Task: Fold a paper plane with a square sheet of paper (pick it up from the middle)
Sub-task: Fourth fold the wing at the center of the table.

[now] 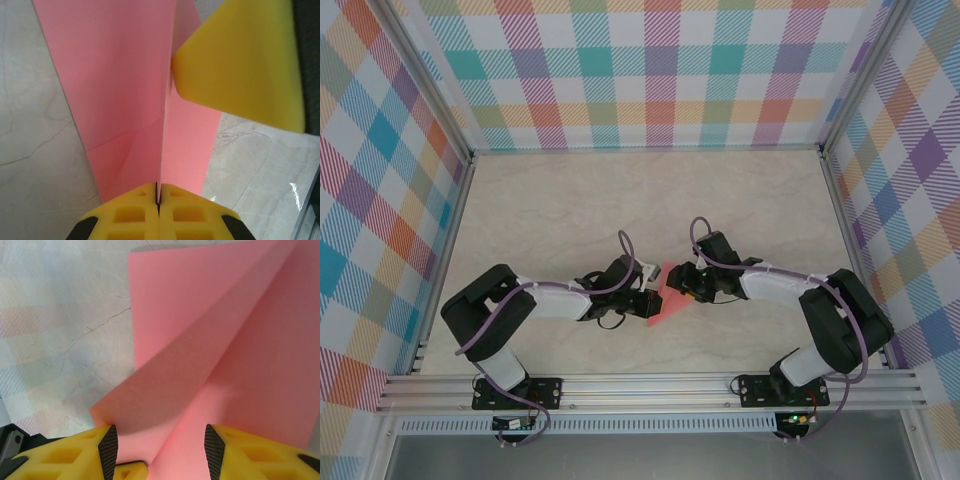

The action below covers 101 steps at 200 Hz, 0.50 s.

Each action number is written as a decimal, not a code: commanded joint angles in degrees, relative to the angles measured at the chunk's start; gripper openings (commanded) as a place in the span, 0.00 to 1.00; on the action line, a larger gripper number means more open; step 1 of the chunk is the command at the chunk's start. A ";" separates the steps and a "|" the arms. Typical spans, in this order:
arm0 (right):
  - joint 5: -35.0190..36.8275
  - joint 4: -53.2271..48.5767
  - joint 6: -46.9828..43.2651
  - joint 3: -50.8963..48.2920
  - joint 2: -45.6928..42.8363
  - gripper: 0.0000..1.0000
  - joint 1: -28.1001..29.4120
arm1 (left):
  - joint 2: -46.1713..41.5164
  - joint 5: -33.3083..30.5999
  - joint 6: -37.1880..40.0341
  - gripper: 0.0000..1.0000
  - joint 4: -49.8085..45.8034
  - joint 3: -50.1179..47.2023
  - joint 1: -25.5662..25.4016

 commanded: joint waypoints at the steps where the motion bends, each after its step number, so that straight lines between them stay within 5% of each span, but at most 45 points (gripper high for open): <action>1: -1.40 2.29 -0.58 -0.66 1.13 0.50 -0.41 | 1.39 1.81 -2.28 0.00 0.24 1.24 -0.85; 101: -0.63 0.71 -1.35 -0.53 -0.48 0.49 -0.67 | 0.90 0.80 -6.55 0.01 3.41 -1.14 0.01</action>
